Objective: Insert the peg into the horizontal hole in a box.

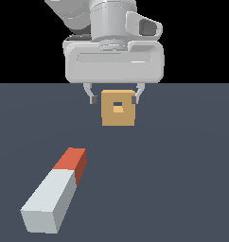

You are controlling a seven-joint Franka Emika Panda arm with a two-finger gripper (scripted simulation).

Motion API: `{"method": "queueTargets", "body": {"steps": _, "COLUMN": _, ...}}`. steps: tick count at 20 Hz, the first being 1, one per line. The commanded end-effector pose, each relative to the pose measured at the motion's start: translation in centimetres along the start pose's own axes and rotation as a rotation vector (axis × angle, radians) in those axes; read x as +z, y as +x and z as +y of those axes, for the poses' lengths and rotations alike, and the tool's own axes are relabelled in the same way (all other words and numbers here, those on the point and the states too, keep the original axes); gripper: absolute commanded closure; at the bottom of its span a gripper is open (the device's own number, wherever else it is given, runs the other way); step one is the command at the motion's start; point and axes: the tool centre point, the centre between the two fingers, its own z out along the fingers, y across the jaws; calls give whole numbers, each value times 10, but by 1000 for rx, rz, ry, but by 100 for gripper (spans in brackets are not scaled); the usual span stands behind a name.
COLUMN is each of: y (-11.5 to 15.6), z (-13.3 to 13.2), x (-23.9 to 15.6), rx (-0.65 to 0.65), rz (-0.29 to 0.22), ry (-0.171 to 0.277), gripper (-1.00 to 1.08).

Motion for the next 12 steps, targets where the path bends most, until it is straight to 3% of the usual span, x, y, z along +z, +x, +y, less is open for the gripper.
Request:
{"method": "queueTargets", "body": {"steps": 1, "y": 0, "z": 0, "x": 0, "rx": 0, "rz": 0, "ry": 0, "gripper": -92}}
{"method": "queueTargets", "body": {"steps": 12, "y": -30, "z": -21, "x": 18, "rx": 7, "rz": 1, "ry": 1, "gripper": -92}}
